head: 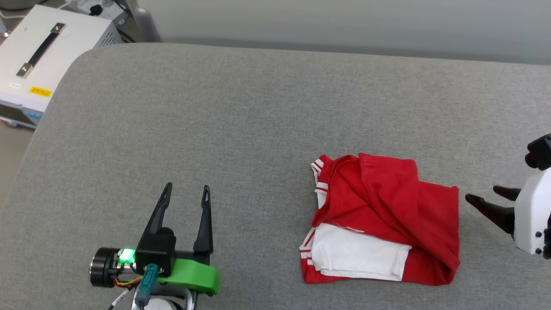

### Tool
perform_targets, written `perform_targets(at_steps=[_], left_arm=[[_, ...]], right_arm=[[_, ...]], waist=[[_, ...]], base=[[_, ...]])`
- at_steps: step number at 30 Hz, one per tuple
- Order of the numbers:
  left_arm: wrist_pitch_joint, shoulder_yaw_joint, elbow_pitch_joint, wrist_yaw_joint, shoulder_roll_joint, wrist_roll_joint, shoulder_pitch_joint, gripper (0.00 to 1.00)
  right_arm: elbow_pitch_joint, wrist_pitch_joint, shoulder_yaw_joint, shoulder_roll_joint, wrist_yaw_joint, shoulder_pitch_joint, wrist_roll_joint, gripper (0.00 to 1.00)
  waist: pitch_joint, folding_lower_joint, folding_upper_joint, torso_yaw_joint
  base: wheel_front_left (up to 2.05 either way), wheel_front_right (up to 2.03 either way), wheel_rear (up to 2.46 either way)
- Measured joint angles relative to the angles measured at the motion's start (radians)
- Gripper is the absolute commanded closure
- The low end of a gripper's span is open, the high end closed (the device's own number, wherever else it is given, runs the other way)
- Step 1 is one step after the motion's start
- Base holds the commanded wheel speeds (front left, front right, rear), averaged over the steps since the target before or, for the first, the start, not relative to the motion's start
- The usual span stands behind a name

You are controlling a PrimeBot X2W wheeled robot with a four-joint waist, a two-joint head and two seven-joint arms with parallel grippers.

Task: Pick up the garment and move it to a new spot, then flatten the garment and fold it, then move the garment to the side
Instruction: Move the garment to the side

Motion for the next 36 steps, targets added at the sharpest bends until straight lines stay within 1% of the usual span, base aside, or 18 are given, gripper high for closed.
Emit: perform_targets(at_steps=[3, 6, 11, 14, 18, 23, 24, 25, 29, 33, 36], left_arm=[[0.0, -0.008, 0.0, 0.0, -0.003, 0.0, -0.021, 0.0], [0.0, -0.011, -0.001, 0.0, -0.009, 0.0, -0.036, 0.0], [0.0, -0.018, -0.002, 0.0, -0.016, -0.001, -0.058, 0.0], [0.0, -0.022, -0.002, 0.0, -0.018, -0.001, -0.069, 0.0], [0.0, -0.03, -0.001, 0.0, -0.02, -0.001, -0.083, 0.0], [0.0, -0.032, 0.001, 0.0, -0.022, -0.001, -0.085, 0.0], [0.0, -0.031, 0.002, 0.001, -0.022, -0.001, -0.085, 0.0], [0.0, -0.031, 0.006, 0.001, -0.022, -0.001, -0.085, 0.0], [0.0, -0.032, 0.014, 0.001, -0.023, -0.001, -0.084, 0.0], [0.0, -0.031, 0.019, 0.001, -0.024, -0.001, -0.081, 0.0], [0.0, -0.026, 0.022, 0.001, -0.024, -0.001, -0.075, 0.0]], right_arm=[[0.017, 0.058, 0.02, -0.018, 0.0, 0.0, 0.03, 0.0], [0.042, 0.08, 0.035, -0.016, 0.0, 0.0, 0.054, 0.0], [0.088, 0.079, 0.062, 0.007, 0.0, -0.002, 0.068, 0.0], [0.115, 0.079, 0.102, 0.023, 0.0, -0.002, 0.07, 0.0], [0.135, 0.058, 0.146, 0.02, -0.001, -0.001, 0.075, 0.0], [0.142, -0.017, 0.184, 0.007, -0.002, -0.001, 0.086, 0.0], [0.143, -0.035, 0.189, 0.006, -0.002, -0.003, 0.086, 0.57], [0.152, -0.081, 0.202, 0.007, -0.001, -0.01, 0.086, 1.0], [0.166, -0.17, 0.223, 0.013, -0.001, -0.04, 0.084, 1.0], [0.173, -0.247, 0.243, 0.01, 0.0, -0.055, 0.058, 1.0], [0.172, -0.301, 0.253, -0.007, 0.0, -0.078, 0.023, 1.0]], waist=[[0.023, 0.0, 0.0, 0.011], [0.044, 0.0, 0.0, 0.022], [0.084, 0.0, 0.0, 0.041], [0.107, 0.0, 0.0, 0.053], [0.132, 0.0, 0.0, 0.071], [0.147, 0.0, 0.0, 0.083], [0.147, 0.0, -0.0001, 0.082], [0.143, 0.0, 0.0, 0.078], [0.128, 0.0, 0.0, 0.065], [0.108, 0.0, 0.0, 0.049], [0.09, 0.0, 0.0, 0.032]], base=[[0.0, 0.0, 0.0], [0.0, 0.0, 0.0], [0.0, 0.0, 0.0], [0.0, 0.0, 0.0], [0.0, 0.0, 0.0], [0.0, 0.0, 0.0], [0.0, 0.0, 0.0], [0.0, 0.0, 0.0], [0.0, 0.0, 0.0], [0.0, 0.0, 0.0], [0.0, 0.0, 0.0]])
